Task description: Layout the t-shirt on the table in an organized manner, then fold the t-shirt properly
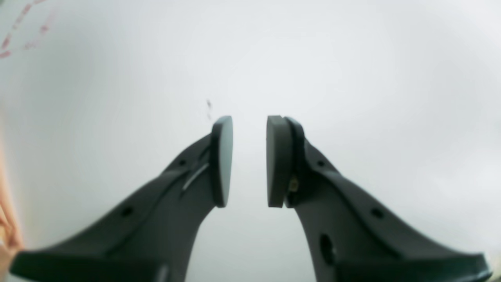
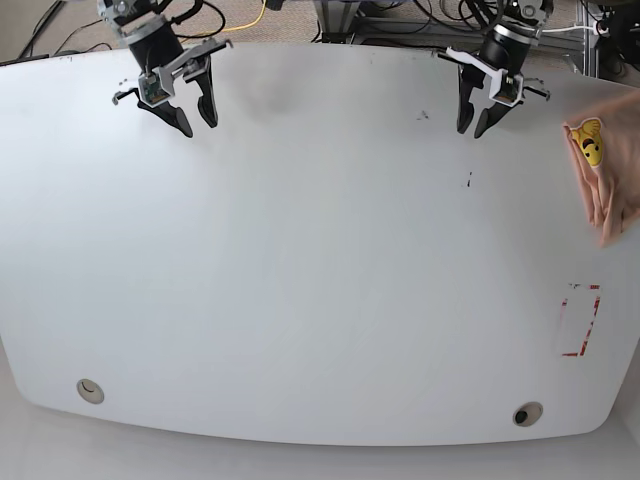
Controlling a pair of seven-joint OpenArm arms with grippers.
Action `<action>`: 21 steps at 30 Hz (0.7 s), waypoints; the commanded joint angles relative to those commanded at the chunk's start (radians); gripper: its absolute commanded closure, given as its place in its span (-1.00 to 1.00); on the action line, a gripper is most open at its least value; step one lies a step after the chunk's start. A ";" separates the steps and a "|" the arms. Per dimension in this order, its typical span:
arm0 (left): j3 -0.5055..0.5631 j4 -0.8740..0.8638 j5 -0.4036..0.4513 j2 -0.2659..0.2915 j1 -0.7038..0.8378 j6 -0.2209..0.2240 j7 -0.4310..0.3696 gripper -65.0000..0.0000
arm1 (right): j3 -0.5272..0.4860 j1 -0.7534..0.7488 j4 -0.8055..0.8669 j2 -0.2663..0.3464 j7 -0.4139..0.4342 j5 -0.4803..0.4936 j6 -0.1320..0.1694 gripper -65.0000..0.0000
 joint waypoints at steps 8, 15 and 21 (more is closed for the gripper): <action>-0.040 0.011 -0.005 0.006 0.298 0.000 0.000 0.59 | 0.003 -0.262 0.018 -0.002 0.002 0.140 0.000 0.34; -0.037 -0.109 -0.003 0.000 0.457 0.000 0.000 0.59 | -0.008 -0.436 -0.031 -0.002 0.002 0.175 0.000 0.34; -0.003 -0.379 0.002 0.000 0.390 0.000 0.000 0.59 | -0.055 -0.437 -0.224 0.005 0.002 0.175 0.000 0.34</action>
